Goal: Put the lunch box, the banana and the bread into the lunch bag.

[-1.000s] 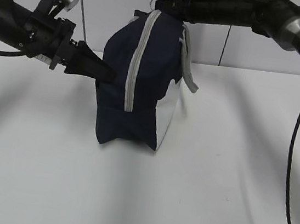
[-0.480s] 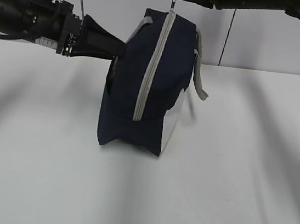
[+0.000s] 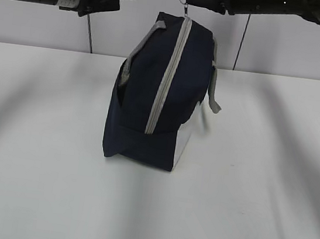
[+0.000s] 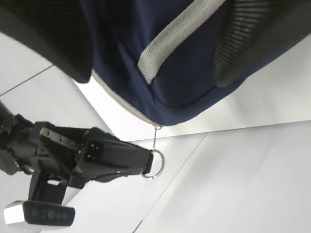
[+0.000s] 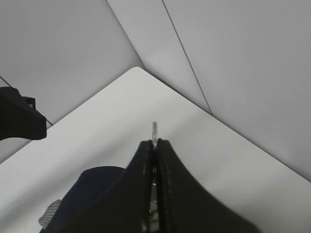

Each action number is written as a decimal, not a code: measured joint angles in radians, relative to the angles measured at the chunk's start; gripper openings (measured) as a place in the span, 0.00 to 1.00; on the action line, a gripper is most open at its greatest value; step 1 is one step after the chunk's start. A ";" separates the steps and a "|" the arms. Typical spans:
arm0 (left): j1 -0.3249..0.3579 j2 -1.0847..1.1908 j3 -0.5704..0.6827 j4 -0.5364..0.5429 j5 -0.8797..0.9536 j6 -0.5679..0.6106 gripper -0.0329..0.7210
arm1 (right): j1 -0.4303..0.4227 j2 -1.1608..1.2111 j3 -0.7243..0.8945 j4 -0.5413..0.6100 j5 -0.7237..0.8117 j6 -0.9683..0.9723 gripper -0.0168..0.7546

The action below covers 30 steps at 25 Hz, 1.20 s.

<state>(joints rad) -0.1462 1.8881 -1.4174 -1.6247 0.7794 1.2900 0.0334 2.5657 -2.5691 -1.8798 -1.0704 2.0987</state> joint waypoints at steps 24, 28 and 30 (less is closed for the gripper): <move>-0.149 0.136 -0.126 -0.056 -0.251 -0.076 0.61 | 0.030 0.000 0.004 0.000 0.019 0.009 0.00; -0.166 0.142 -0.126 -0.074 -0.279 -0.072 0.60 | 0.030 0.000 0.004 0.000 0.021 0.011 0.00; -0.173 0.153 -0.127 -0.077 -0.280 -0.072 0.58 | 0.030 0.000 0.004 0.000 0.021 0.011 0.00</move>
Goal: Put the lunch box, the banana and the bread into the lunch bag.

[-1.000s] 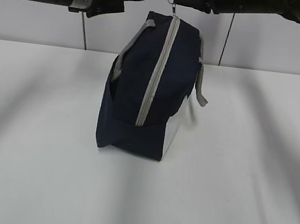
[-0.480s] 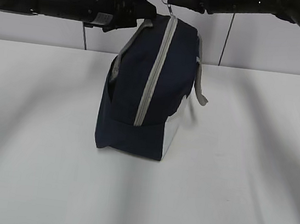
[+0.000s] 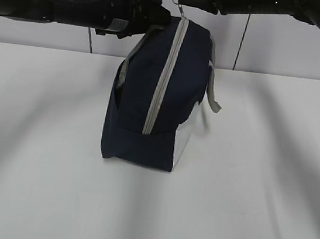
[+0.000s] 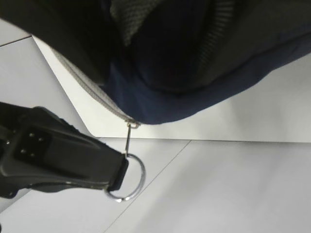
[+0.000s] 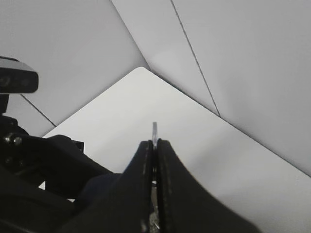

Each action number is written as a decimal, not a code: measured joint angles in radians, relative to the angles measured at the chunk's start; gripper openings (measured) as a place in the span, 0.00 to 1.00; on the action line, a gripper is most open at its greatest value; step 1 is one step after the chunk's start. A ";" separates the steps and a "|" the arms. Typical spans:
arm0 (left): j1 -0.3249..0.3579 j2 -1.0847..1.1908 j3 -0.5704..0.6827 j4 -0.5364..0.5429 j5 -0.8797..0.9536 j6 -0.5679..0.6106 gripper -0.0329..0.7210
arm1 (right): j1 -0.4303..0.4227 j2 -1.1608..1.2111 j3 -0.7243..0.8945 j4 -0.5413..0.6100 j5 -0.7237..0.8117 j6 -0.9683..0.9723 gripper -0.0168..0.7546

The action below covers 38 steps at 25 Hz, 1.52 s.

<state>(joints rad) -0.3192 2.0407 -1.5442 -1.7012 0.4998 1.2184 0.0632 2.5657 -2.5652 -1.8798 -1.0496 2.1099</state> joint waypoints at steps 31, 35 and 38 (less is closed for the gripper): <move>0.002 -0.001 0.000 -0.049 0.120 0.011 0.07 | 0.000 0.000 0.004 0.000 0.132 0.116 0.00; 0.002 -0.001 0.000 -0.048 0.170 0.011 0.07 | 0.004 0.009 0.004 0.000 0.141 0.151 0.00; 0.003 -0.001 0.000 -0.046 0.184 0.008 0.07 | 0.004 0.019 0.004 0.000 0.143 0.160 0.00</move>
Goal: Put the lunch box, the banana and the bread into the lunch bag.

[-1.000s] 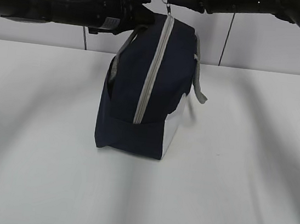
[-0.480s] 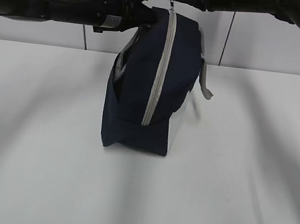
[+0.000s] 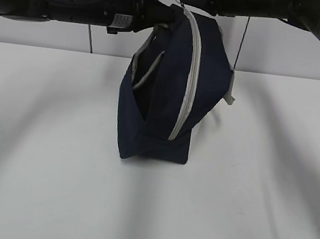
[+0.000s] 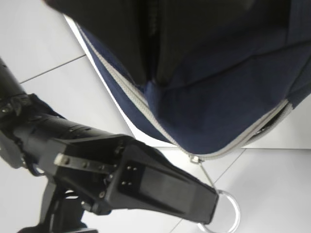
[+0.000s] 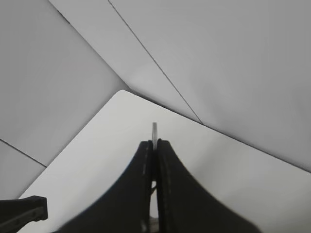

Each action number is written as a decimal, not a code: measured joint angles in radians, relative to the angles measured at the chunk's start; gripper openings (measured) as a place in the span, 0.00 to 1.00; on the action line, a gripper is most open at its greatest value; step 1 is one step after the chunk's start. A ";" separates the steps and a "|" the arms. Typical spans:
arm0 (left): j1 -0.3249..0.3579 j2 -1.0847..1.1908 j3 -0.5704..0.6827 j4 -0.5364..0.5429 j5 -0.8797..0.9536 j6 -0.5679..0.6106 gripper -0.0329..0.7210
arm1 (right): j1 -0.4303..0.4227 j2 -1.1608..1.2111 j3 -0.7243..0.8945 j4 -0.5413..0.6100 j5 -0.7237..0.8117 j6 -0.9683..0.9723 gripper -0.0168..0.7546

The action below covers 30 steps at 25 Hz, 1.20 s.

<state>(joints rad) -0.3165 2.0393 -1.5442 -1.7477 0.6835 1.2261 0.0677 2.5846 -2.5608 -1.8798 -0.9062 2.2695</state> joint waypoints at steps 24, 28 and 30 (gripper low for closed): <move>0.132 0.000 0.000 0.118 0.189 -0.168 0.06 | 0.004 0.128 -0.004 0.242 -0.080 -0.143 0.00; 0.188 0.000 0.000 0.124 0.217 -0.184 0.06 | 0.002 0.130 -0.004 0.244 -0.089 -0.170 0.00; 0.203 0.000 0.000 0.126 0.222 -0.185 0.06 | 0.002 0.130 -0.004 0.251 -0.102 -0.172 0.00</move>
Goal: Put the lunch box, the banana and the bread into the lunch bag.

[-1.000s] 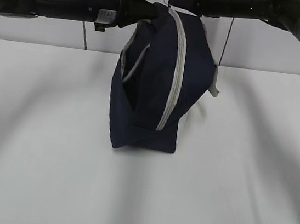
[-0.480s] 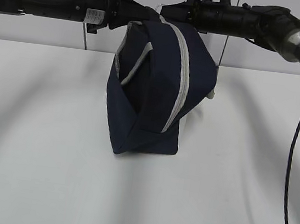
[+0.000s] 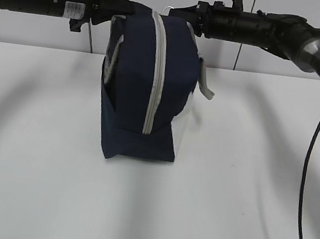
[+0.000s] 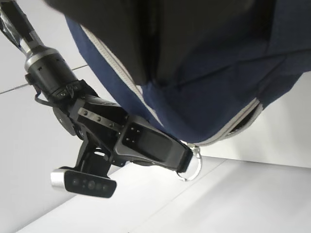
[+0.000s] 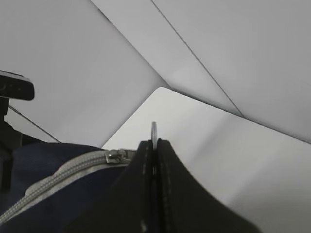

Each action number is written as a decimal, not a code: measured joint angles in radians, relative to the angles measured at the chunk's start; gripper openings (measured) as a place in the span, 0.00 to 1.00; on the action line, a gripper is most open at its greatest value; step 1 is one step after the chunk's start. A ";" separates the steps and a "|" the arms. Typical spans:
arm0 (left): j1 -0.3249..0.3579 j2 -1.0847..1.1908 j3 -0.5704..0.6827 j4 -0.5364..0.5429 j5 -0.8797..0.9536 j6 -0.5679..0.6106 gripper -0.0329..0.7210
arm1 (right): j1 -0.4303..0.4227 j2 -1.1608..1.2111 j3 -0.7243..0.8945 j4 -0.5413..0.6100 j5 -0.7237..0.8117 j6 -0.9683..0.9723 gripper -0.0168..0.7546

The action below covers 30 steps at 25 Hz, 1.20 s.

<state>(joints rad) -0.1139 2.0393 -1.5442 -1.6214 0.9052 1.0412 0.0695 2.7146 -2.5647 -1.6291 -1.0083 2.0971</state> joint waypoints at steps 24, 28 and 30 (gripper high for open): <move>0.002 0.001 0.000 -0.002 0.008 0.000 0.06 | 0.035 0.091 -0.001 0.288 0.096 -0.096 0.00; 0.002 0.002 0.000 0.000 0.003 0.000 0.06 | 0.039 0.114 -0.001 0.317 0.094 -0.049 0.00; 0.002 0.002 0.000 0.006 0.003 0.000 0.06 | 0.041 0.116 -0.003 0.319 0.100 -0.041 0.00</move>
<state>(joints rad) -0.1124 2.0411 -1.5442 -1.6149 0.9079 1.0412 0.1105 2.8304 -2.5678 -1.3097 -0.9084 2.0559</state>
